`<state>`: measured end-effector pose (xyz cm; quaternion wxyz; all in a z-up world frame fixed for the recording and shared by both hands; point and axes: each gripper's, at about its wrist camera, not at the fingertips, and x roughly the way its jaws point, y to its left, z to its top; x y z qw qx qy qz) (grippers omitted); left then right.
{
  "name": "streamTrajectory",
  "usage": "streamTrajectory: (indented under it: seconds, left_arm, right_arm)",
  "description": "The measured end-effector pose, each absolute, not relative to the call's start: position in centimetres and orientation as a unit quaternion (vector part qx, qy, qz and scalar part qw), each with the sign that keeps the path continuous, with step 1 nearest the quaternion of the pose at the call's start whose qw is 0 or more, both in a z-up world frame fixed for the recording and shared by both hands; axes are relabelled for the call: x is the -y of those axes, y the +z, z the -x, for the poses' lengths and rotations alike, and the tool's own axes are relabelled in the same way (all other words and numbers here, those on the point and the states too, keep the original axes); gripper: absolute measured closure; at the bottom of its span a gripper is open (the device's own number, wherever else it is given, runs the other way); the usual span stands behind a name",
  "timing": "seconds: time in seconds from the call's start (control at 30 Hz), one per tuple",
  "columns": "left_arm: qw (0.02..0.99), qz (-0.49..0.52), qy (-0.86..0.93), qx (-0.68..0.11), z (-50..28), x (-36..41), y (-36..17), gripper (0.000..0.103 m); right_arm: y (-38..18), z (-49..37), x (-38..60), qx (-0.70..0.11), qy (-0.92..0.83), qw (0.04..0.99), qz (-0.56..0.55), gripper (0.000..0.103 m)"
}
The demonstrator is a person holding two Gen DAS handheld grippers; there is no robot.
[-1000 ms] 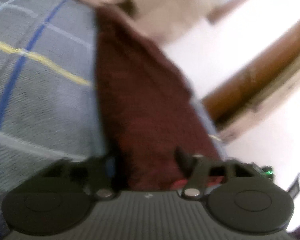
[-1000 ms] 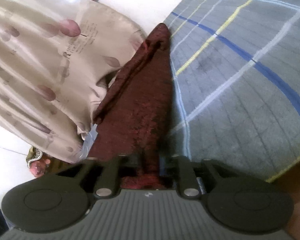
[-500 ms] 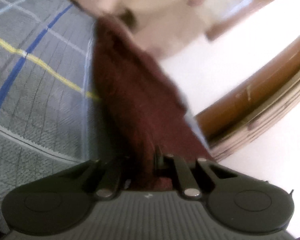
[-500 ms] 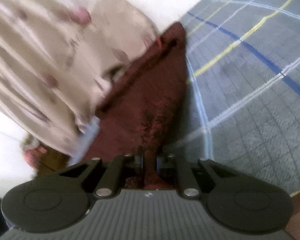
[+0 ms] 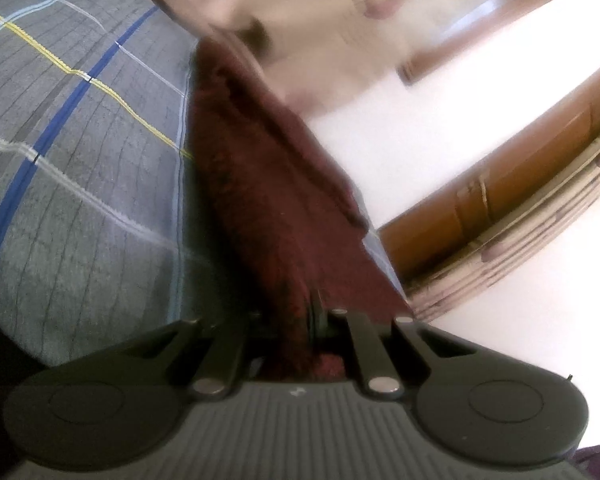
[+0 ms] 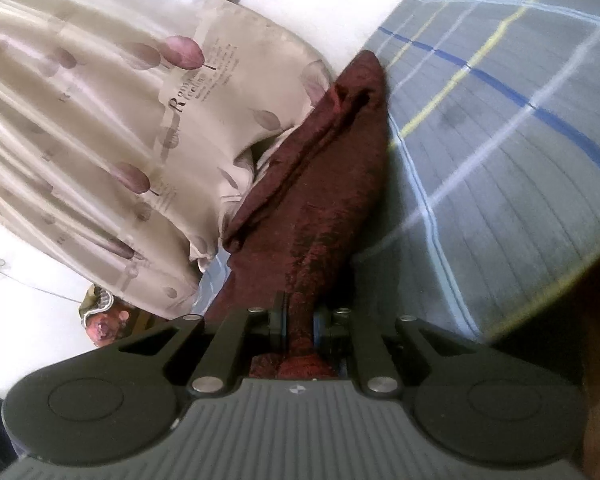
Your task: Fold small clothes
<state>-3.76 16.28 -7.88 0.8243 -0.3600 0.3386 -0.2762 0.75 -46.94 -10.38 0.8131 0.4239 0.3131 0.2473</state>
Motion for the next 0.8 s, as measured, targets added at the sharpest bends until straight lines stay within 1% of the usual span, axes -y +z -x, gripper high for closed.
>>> streamTrajectory:
  seconds: [0.17, 0.33, 0.5, 0.67, 0.8]
  left_arm:
    - [0.822, 0.380, -0.282, -0.318, 4.0, -16.3, -6.5, 0.094]
    - [0.816, 0.412, -0.290, -0.284, 2.0, -16.3, -4.3, 0.094]
    - [0.817, 0.422, -0.292, -0.262, -1.6, -15.8, -2.0, 0.094]
    - [0.831, 0.409, -0.291, -0.239, -6.5, -14.8, 0.3, 0.094]
    - [0.836, 0.412, -0.278, -0.234, -10.9, -14.1, 0.7, 0.093]
  right_arm:
    - [-9.6, 0.7, 47.4, -0.307, 0.255, 0.804, -0.440, 0.086]
    - [-7.5, -0.7, 47.7, -0.299, 0.266, 0.798, -0.451, 0.086]
    - [-5.0, -4.2, 48.2, -0.282, 0.279, 0.794, -0.460, 0.086]
    - [-2.8, -9.0, 48.4, -0.268, 0.284, 0.804, -0.449, 0.086]
    - [-1.8, -13.3, 48.1, -0.268, 0.282, 0.810, -0.439, 0.086]
